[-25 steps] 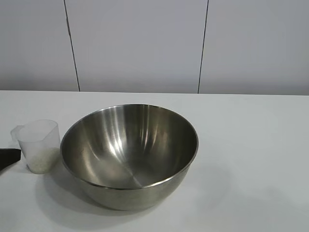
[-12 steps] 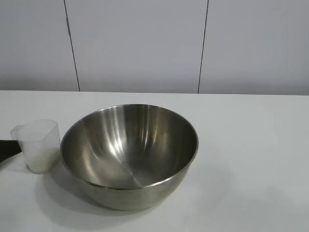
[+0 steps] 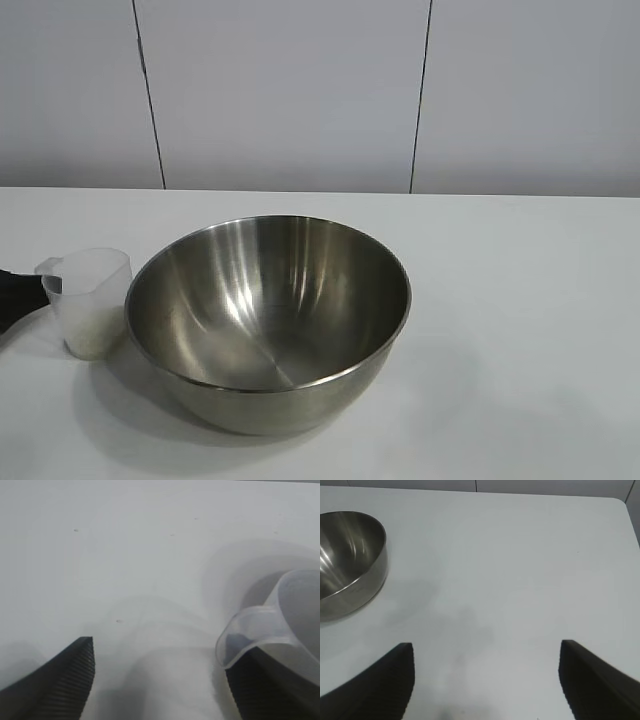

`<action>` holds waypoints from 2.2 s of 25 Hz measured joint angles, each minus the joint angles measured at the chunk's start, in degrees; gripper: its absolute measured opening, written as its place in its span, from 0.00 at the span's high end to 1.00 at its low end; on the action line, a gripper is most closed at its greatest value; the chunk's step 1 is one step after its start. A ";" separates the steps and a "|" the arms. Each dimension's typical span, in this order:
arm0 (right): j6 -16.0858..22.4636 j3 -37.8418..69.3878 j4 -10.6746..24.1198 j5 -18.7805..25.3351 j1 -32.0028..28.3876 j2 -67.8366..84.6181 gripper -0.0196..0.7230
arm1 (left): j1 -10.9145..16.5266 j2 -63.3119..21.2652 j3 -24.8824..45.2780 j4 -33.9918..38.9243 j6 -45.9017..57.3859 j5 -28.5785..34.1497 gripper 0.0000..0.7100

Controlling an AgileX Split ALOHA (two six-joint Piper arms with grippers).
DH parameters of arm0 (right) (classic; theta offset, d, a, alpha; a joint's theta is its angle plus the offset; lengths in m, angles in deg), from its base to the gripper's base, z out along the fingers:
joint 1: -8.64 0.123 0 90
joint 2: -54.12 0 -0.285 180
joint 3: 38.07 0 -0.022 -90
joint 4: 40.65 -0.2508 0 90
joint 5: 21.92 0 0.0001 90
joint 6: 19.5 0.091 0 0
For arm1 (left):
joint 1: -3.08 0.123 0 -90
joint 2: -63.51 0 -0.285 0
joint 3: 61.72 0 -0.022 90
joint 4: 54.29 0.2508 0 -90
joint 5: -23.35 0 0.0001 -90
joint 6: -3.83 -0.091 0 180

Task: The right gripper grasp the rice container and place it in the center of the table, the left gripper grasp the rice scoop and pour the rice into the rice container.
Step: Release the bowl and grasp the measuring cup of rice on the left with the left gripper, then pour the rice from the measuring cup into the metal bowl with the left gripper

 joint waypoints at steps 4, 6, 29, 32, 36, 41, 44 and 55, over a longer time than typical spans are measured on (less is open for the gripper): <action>0.00 0.00 0.00 0.00 0.00 0.00 0.24 | 0.00 0.00 0.00 0.00 0.24 0.00 0.44; 0.00 0.00 0.00 0.00 0.00 0.00 0.24 | 0.00 0.00 0.00 0.44 0.48 0.00 0.57; 0.02 0.00 0.00 0.00 0.00 0.00 0.24 | 0.00 -5.31 0.00 2.65 2.29 0.48 0.99; 0.02 0.00 0.00 0.00 0.00 0.00 0.24 | 0.00 -10.33 0.00 2.77 2.41 0.86 0.99; 0.02 0.00 0.00 0.00 0.00 0.00 0.24 | -0.70 -21.22 0.00 3.53 2.57 5.87 0.99; 0.02 0.00 0.00 0.00 0.00 0.00 0.24 | -7.58 -35.49 0.00 3.89 3.09 16.85 0.99; 0.02 0.00 0.00 0.00 0.00 0.00 0.24 | -15.45 -41.41 0.00 3.89 1.80 25.72 0.99; 0.06 0.00 0.00 0.00 0.00 0.00 0.24 | -43.56 -44.01 0.10 -46.79 -54.52 41.21 0.99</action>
